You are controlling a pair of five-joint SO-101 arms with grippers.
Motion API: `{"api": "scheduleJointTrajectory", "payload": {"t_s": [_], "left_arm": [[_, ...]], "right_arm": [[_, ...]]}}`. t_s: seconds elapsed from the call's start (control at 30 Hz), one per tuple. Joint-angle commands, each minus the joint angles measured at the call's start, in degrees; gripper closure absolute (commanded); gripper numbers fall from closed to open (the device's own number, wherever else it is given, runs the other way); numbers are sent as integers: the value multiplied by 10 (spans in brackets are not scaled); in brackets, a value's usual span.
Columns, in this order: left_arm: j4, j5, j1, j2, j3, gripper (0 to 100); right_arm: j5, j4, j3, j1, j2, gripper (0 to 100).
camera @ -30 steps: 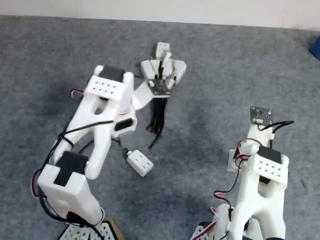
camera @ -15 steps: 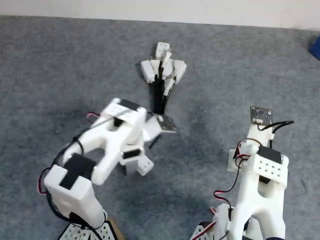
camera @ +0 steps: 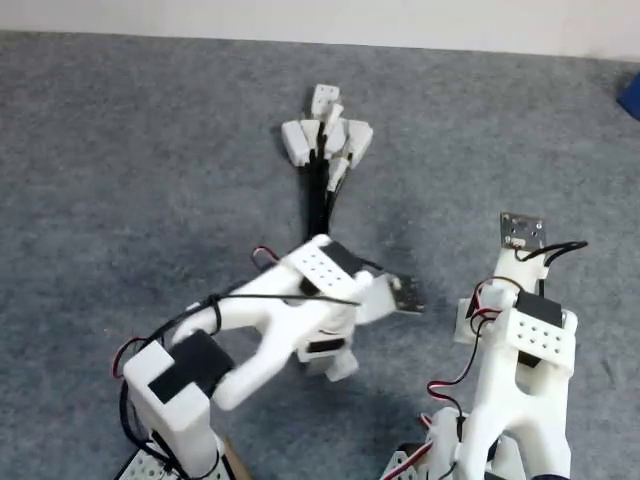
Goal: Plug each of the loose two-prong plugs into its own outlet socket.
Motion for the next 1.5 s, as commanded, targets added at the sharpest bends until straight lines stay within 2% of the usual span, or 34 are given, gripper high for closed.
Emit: {"api": "scheduleJointTrajectory", "payload": {"t_s": [0.0,0.13,0.37,0.63,0.77,0.87,1.0,1.13,1.3,1.47], "left_arm": [[-7,42,23,-23,-55,810],[-4,69,21,-28,-87,808],[25,66,-4,-29,-101,808],[59,-18,-189,-58,-124,810],[71,-25,-240,-124,-182,808],[90,-7,-213,-156,-210,807],[101,41,-116,-148,-189,807],[47,55,-41,-124,-115,807],[-45,62,-33,-87,7,807],[-69,26,-88,-80,74,810]], "right_arm": [[8,3,-4,-5,-14,735],[8,3,-4,-5,-14,735],[9,3,-4,-5,-14,735],[9,3,-3,-5,-14,735],[9,3,-3,-18,-13,735],[9,3,7,-31,-13,735],[9,2,11,-32,-13,735],[9,2,11,-32,-13,735],[9,2,11,-31,-13,735],[9,2,11,-31,-13,735]]}}
